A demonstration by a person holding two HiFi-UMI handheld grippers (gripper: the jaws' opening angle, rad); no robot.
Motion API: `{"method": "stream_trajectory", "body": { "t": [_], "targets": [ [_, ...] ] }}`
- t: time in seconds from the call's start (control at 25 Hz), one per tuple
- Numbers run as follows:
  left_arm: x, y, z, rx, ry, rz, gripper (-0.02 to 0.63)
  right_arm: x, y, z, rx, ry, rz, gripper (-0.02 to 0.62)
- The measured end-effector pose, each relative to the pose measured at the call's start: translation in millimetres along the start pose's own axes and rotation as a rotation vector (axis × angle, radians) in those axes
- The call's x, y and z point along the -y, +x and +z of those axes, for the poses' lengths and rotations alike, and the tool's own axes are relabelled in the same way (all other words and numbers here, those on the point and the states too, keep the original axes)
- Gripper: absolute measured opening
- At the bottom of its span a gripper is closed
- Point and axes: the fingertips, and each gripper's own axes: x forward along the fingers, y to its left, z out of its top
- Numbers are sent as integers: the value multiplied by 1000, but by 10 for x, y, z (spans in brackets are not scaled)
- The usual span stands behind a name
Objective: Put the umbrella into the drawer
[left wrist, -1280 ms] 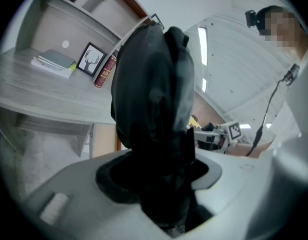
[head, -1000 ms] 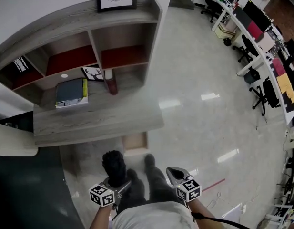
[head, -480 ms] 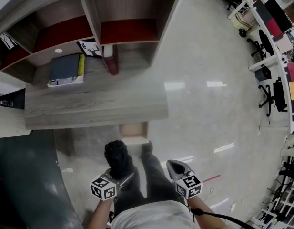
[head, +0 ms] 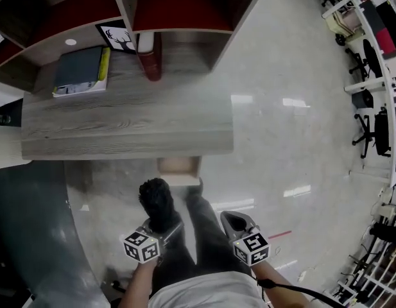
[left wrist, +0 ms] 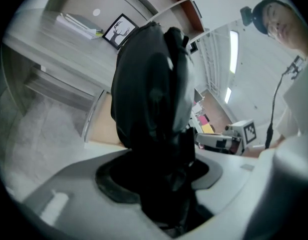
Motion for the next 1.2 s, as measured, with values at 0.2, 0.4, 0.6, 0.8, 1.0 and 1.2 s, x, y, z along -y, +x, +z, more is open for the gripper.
{"method": "stream_trajectory", "body": {
  "t": [0.2,0.4,0.6,0.8,1.0,1.2],
  "targets": [
    [-244,264,-62,29,-64,28,245,122,168,-26,-14,-14,2,5],
    [-527,534,-143,35,-121,57,245,231,430,5,2,-27,-1,5],
    [-656,737,-201,31,-153,66,245,338,676,-49,-22,-24,22,5],
    [-875,963,-254,15,-184,78,245,469,887,-55,-13,-17,23,5],
    [-1061,1169,-286,12,-202,88,245,553,1079,-137,-20,3,28,5],
    [-1246,1395,-263,17,-223,96,245,640,1263,-145,-22,-1,38,5]
  ]
}}
